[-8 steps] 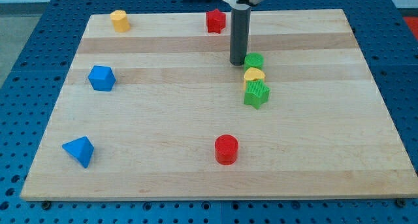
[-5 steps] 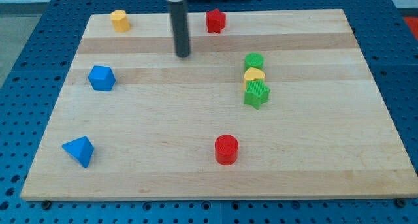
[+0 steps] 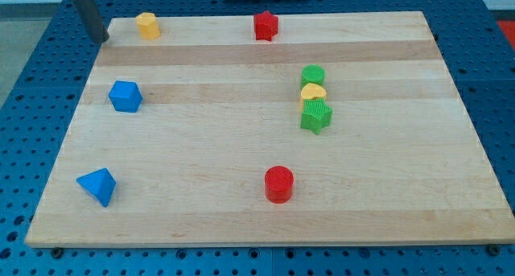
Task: Slide the yellow hexagon to the line of blocks
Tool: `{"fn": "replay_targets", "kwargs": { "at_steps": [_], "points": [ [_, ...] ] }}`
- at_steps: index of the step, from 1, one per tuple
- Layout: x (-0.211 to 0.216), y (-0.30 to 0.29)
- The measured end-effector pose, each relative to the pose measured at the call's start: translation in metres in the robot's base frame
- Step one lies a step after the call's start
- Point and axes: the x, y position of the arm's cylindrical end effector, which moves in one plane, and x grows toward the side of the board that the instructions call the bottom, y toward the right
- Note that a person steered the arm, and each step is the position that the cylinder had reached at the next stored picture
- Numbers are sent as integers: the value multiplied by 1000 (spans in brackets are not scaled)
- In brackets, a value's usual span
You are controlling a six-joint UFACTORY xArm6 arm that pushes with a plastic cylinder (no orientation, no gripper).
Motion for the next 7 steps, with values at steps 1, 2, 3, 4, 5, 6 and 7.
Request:
{"fn": "replay_targets", "kwargs": {
  "at_steps": [1, 2, 3, 4, 5, 6, 7],
  "points": [
    [-24, 12],
    [-25, 41],
    [-24, 74],
    [-20, 99],
    [-11, 124],
    [-1, 153],
    [20, 177]
  ]
}}
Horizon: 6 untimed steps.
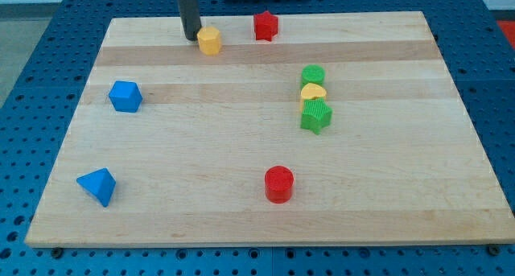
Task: Slide the yellow hexagon to the line of blocks
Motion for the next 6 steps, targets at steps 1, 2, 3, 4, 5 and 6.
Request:
{"fn": "replay_targets", "kwargs": {
  "at_steps": [1, 2, 3, 4, 5, 6],
  "points": [
    [23, 18],
    [33, 48],
    [44, 83],
    [57, 114],
    [62, 140],
    [62, 163]
  ]
}}
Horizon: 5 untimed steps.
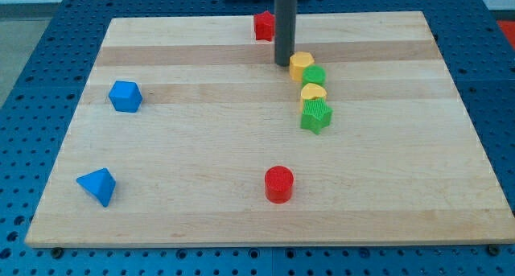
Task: Slide the yellow hexagon to the line of blocks
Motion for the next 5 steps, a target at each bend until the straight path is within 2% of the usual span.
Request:
{"fn": "replay_targets", "kwargs": {
  "at_steps": [3, 5],
  "points": [
    [-5, 20],
    [-5, 84]
  ]
}}
